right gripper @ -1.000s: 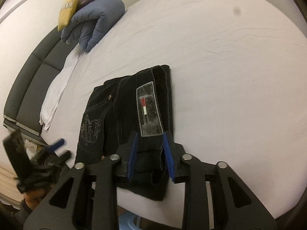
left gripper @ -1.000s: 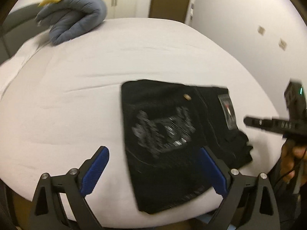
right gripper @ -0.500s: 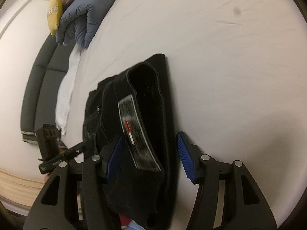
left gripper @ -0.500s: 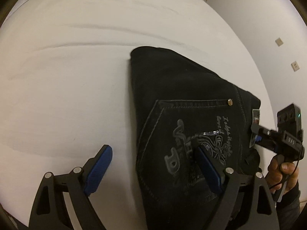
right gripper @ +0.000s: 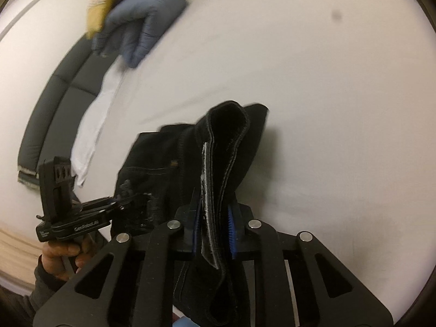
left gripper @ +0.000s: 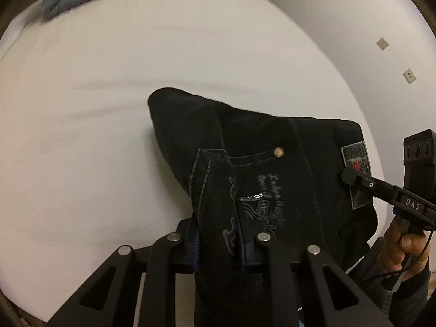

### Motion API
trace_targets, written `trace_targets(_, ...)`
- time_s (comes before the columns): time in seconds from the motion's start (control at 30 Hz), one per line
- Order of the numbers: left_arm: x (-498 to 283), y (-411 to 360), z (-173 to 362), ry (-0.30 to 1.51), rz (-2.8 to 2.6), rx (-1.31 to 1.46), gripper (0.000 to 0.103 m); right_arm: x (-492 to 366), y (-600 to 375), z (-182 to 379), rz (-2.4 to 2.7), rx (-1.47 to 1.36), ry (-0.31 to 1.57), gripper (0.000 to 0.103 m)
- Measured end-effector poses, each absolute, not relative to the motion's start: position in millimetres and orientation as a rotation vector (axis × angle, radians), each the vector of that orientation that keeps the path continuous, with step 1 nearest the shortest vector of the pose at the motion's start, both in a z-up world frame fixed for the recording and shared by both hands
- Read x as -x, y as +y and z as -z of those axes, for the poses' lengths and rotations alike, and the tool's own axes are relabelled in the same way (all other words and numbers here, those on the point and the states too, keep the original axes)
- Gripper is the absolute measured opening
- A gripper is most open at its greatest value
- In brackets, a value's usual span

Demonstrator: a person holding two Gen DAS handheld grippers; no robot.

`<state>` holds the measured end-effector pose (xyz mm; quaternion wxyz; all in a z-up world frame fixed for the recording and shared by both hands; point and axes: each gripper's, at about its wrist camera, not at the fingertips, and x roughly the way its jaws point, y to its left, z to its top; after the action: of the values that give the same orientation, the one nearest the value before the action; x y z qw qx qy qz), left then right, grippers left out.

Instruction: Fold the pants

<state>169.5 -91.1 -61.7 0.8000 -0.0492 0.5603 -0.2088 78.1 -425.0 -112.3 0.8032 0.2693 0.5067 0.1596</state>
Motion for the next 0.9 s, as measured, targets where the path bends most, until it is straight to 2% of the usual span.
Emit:
trace_targets(0.23,-213.3,-124.1,17.1,1.098,0.482,0.084,0.022,-122.8,-461.7,61.6,-0.338,-0.594,0.977,0.015)
trace_targets(0.43,-261.6,-152.7,64.7,1.161,0.458,0.044,0.023,-183.1,-493.8,91.1,-0.270,-0.602,1.023,0.015)
trace_targets(0.47,-266.9,-156.7,79.8,1.182,0.444,0.028,0.028,-191.7,-498.0,108.4,-0.254,-0.611,1.047,0.016)
trace_targets(0.5,-270.1,-158.9,89.5,1.193,0.429,0.022,0.039,-197.5,-502.3,121.2,-0.241,-0.620,1.065,0.019)
trace_targets(0.57,-270.8,-157.9,106.7,1.197,0.408,0.060,0.049,-204.3,-515.7,157.1,-0.172,-0.645,1.107,0.030)
trace_targets(0.6,-267.2,-155.2,110.1,1.181,0.403,0.081,0.053,-202.7,-520.4,167.0,-0.184,-0.688,1.091,0.031)
trace_targets(0.63,-263.8,-153.2,110.3,1.167,0.406,0.094,0.054,-197.8,-526.7,171.8,-0.208,-0.751,1.047,0.037)
trace_targets(0.67,-259.6,-155.0,109.2,1.158,0.416,0.104,0.059,-194.1,-528.9,172.4,-0.220,-0.776,1.023,0.045)
trace_targets(0.7,-253.5,-153.5,108.2,1.156,0.424,0.103,0.063,-190.0,-530.9,169.8,-0.219,-0.781,1.005,0.047)
trace_targets(0.77,-239.2,-151.3,99.4,1.132,0.416,0.072,0.064,-183.3,-532.8,159.4,-0.186,-0.744,1.002,0.057)
trace_targets(0.83,-211.5,-145.5,74.2,1.027,0.405,0.038,0.071,-175.2,-537.2,138.8,-0.134,-0.704,0.968,0.059)
trace_targets(0.9,-179.2,-138.4,39.3,0.875,0.374,-0.006,0.094,-154.7,-534.6,103.4,-0.089,-0.639,0.867,0.059)
